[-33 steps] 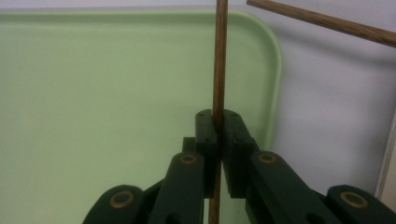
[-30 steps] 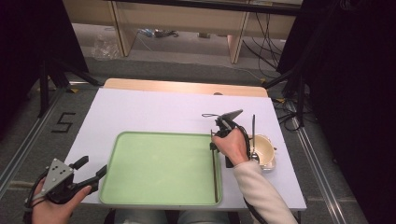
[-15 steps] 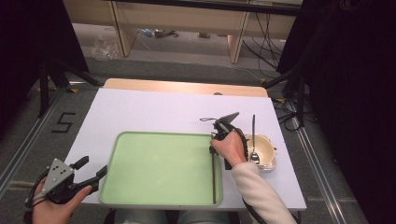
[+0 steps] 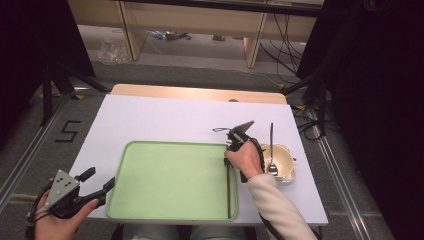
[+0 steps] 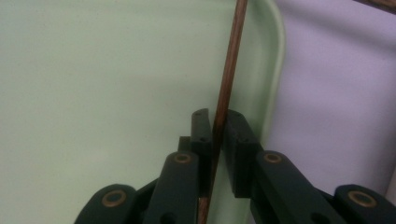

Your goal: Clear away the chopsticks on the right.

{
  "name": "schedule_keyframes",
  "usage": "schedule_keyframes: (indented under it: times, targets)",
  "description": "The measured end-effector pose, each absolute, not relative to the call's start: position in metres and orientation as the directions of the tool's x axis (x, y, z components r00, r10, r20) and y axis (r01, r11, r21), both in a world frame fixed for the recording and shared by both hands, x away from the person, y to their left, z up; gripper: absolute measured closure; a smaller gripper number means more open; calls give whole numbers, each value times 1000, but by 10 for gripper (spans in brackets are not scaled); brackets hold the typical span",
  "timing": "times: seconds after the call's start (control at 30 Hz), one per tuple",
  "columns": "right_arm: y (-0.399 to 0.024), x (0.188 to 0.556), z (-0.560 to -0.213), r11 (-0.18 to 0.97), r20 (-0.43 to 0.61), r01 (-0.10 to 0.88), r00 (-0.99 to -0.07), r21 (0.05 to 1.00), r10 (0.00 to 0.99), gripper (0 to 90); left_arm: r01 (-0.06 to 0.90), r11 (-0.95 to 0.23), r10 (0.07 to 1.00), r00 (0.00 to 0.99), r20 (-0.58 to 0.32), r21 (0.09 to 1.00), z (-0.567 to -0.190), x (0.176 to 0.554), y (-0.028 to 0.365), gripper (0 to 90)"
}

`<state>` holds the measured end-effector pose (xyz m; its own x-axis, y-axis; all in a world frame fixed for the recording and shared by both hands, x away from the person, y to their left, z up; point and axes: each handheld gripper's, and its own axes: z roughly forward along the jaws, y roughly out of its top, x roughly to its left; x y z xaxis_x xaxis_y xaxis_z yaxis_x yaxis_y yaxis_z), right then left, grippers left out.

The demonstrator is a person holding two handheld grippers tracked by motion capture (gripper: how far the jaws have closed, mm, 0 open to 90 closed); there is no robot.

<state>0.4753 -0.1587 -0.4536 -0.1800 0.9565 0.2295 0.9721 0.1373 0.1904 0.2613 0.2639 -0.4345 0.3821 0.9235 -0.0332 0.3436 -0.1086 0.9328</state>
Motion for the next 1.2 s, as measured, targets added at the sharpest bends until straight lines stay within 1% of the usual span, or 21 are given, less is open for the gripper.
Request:
schedule_keyframes:
  times: [0.03,0.07,0.13,0.17,0.27,0.3,0.4,0.43,0.47,0.57,0.6,0.67,0.7,0.77,0.8,0.83,0.9,0.97,1.03,1.07,1.2]
  targets:
    - [-157,475,-452,121,233,977,-160,173,959,832,344,-109,923,382,-33,933,-434,261,264,292]
    - [-158,475,-455,140,230,968,-188,206,955,830,344,-109,923,382,-33,933,-434,261,264,292]
    - [-160,475,-455,190,209,959,-234,209,949,818,344,-109,923,382,-33,933,-434,261,264,292]
    - [-156,474,-453,156,217,970,-196,187,956,809,343,-109,923,382,-33,933,-434,261,264,293]
    - [-158,475,-455,219,197,947,-267,234,943,799,344,-110,923,383,-32,933,-434,261,264,292]
    - [-156,474,-454,207,192,953,-251,223,949,791,344,-109,923,382,-33,933,-435,261,264,292]
    - [-156,474,-453,209,189,953,-252,220,949,782,343,-110,923,383,-32,933,-434,261,264,292]
    - [-153,472,-451,168,209,968,-206,186,956,778,343,-109,923,383,-33,933,-434,261,264,293]
    - [-154,473,-451,179,203,965,-217,190,955,773,343,-109,923,383,-33,933,-434,261,264,292]
    - [-157,475,-449,272,173,926,-322,262,931,737,343,-109,923,382,-33,933,-434,261,264,293]
    - [-155,473,-445,271,169,926,-321,262,932,728,343,-111,924,382,-31,933,-434,261,264,293]
    - [-156,472,-434,373,129,882,-421,288,898,712,342,-108,924,380,-32,933,-434,261,264,293]
    - [-155,471,-427,407,107,868,-451,286,886,692,342,-107,925,379,-33,934,-434,261,264,293]
    - [-158,473,-415,513,44,785,-560,347,827,675,342,-110,924,382,-31,933,-434,261,264,293]
    - [-161,475,-407,597,-13,710,-640,374,768,661,342,-109,923,382,-32,933,-434,261,264,292]
    - [-163,476,-402,647,-66,656,-680,388,730,642,340,-108,924,382,-33,934,-434,261,264,293]
    - [-170,482,-394,749,-177,551,-750,367,638,630,338,-105,923,384,-35,935,-435,261,264,293]
    - [-177,488,-392,840,-255,452,-810,300,527,607,344,-109,924,381,-33,933,-435,261,265,293]
    - [-182,494,-396,888,-287,392,-845,240,451,616,346,-108,924,380,-34,932,-435,262,264,293]
    - [-184,499,-399,898,-274,380,-860,221,431,619,345,-106,924,381,-36,933,-435,262,264,293]
    - [-187,512,-414,915,-256,380,-878,135,403,637,340,-107,923,383,-33,934,-435,262,264,293]
